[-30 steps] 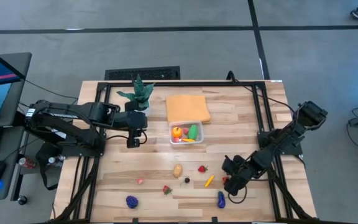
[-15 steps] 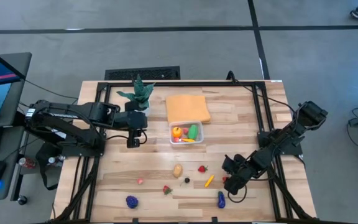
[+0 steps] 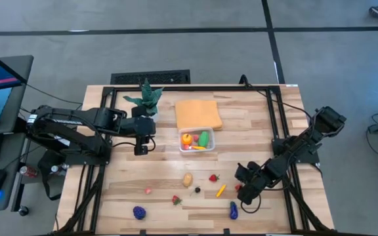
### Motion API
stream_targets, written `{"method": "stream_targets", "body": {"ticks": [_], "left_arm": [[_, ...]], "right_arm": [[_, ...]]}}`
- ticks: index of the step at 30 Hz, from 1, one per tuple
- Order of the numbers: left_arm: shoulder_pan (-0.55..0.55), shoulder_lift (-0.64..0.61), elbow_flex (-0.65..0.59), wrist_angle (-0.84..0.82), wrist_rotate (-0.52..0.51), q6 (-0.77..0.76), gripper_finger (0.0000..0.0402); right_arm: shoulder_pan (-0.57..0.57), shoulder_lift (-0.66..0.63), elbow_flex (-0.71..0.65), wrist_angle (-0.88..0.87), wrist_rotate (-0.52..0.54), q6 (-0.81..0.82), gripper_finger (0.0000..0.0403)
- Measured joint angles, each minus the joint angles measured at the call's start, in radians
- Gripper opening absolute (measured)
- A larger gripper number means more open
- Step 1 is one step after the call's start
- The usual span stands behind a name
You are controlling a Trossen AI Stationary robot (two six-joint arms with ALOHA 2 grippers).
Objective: Pick and placing Produce into tupperware
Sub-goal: Put the right red strawberry into the transparent bin
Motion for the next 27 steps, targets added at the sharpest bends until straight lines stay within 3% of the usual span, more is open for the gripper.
{"method": "stream_targets", "body": {"ticks": [14,27], "left_arm": [[0.0,0.0,0.0,0.002,-0.008,0.0,0.0138],[0.0,0.0,0.0,0.002,-0.008,0.0,0.0138]], "right_arm": [[-0.001,0.0,-0.003,-0.008,0.002,0.001,0.0153],[-0.001,0.001,-0.003,-0.002,0.003,0.019,0.0157]]}}
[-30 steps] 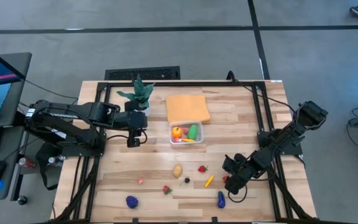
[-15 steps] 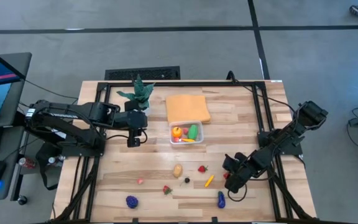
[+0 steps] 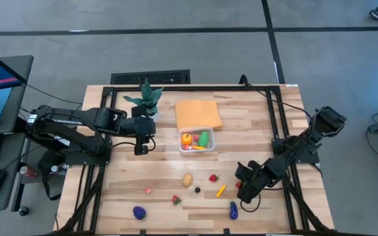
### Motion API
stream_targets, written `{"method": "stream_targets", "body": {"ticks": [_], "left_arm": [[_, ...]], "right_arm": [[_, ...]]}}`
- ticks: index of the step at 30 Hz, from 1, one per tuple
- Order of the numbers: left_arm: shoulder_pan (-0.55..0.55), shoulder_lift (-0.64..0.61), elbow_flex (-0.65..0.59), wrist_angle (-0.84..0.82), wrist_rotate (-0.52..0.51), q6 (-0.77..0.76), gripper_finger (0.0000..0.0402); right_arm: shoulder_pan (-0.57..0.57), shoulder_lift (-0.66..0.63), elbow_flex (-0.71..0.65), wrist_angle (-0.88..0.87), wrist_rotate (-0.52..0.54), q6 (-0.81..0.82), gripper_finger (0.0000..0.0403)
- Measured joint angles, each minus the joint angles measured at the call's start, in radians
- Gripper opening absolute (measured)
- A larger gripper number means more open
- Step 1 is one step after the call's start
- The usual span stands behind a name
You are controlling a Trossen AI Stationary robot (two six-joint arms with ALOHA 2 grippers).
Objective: Pick and placing Produce into tupperware
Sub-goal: Put the right red strawberry into the transparent bin
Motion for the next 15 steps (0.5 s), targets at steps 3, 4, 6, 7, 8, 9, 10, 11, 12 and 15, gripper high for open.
{"method": "stream_targets", "body": {"ticks": [3,4,6,7,8,9,10,11,12,15], "left_arm": [[0.0,0.0,0.0,0.0,0.0,0.0,0.0138],[0.0,0.0,0.0,0.0,0.0,0.0,0.0138],[0.0,0.0,0.0,0.0,0.0,0.0,0.0138],[0.0,0.0,0.0,0.0,0.0,0.0,0.0138],[0.0,0.0,0.0,0.0,-0.001,0.0,0.0138],[0.0,0.0,0.0,0.0,-0.005,0.0,0.0138],[0.0,0.0,0.0,0.0,-0.009,0.0,0.0138],[0.0,0.0,0.0,0.0,-0.013,0.0,0.0138],[0.0,0.0,0.0,0.0,-0.016,0.0,0.0138],[0.0,0.0,0.0,0.0,-0.018,0.001,0.0138]], "right_arm": [[0.0,0.0,0.0,0.002,0.001,0.009,0.0145],[0.0,0.0,0.0,0.005,0.001,0.009,0.0142],[0.0,0.0,0.0,0.01,0.001,0.009,0.0139],[0.0,0.001,0.0,0.012,0.001,0.01,0.0139],[0.0,0.001,0.0,0.012,0.001,0.011,0.014],[0.0,0.001,0.0,0.013,0.001,0.015,0.0142],[0.0,0.001,0.0,0.013,0.001,0.022,0.0145],[0.0,0.001,0.0,0.013,0.003,0.031,0.0148],[0.0,0.001,0.0,0.014,0.005,0.036,0.0151],[0.0,0.0,-0.001,0.021,0.016,0.038,0.0152]]}}
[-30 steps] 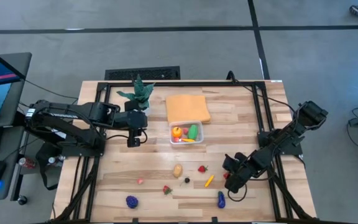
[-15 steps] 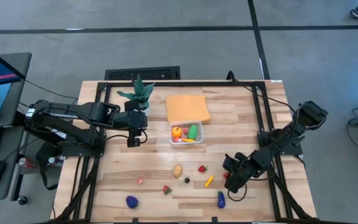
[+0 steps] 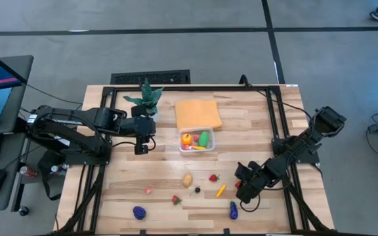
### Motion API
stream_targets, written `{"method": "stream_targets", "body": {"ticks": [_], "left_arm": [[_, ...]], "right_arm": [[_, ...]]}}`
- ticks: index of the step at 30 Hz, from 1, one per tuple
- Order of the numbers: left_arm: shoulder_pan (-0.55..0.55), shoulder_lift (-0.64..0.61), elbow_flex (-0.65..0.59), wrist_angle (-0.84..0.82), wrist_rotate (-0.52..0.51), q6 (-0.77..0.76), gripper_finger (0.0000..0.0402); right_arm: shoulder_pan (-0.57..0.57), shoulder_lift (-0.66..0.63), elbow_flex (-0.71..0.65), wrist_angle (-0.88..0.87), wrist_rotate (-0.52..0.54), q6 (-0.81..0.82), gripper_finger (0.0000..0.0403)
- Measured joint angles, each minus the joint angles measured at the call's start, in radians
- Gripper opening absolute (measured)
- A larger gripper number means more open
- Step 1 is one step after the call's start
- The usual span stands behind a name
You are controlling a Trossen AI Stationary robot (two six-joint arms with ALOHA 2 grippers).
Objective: Pick and placing Produce into tupperware
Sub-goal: Put the right red strawberry into the transparent bin
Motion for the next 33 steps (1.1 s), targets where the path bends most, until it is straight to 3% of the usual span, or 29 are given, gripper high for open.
{"method": "stream_targets", "body": {"ticks": [13,33], "left_arm": [[0.0,0.0,0.0,0.0,-0.001,0.0,0.0138],[0.0,0.0,0.0,0.0,-0.001,0.0,0.0138]], "right_arm": [[-0.006,-0.001,0.0,0.07,0.066,0.0,0.0151],[-0.012,-0.042,0.002,0.1,0.298,0.016,0.015]]}}
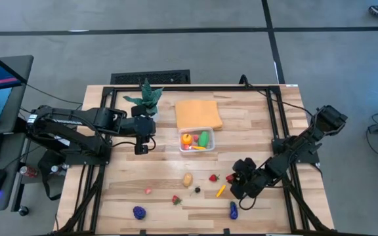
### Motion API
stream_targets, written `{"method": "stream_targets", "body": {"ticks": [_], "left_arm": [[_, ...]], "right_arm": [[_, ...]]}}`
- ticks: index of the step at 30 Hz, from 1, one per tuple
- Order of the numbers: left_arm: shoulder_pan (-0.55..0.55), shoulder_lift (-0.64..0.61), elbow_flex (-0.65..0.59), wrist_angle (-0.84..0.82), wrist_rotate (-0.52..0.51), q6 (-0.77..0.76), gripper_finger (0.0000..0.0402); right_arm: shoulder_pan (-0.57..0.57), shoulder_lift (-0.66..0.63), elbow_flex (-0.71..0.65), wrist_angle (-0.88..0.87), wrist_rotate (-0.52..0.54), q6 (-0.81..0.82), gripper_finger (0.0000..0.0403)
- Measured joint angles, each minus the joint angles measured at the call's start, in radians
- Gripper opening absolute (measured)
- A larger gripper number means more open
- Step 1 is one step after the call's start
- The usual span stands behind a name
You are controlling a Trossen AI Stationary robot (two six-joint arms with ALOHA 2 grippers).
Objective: Pick and placing Produce into tupperware
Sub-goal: Put the right red strawberry into the transparent bin
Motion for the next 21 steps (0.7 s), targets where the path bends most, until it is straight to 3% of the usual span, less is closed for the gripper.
{"method": "stream_targets", "body": {"ticks": [8,21], "left_arm": [[0.0,0.0,0.0,0.0,0.0,-0.001,0.0138],[0.0,0.0,0.0,0.0,0.0,-0.013,0.0138]], "right_arm": [[-0.064,-0.121,0.0,-0.009,0.133,-0.119,0.0149],[-0.255,-0.249,0.0,0.144,0.185,-0.474,0.0144]]}}
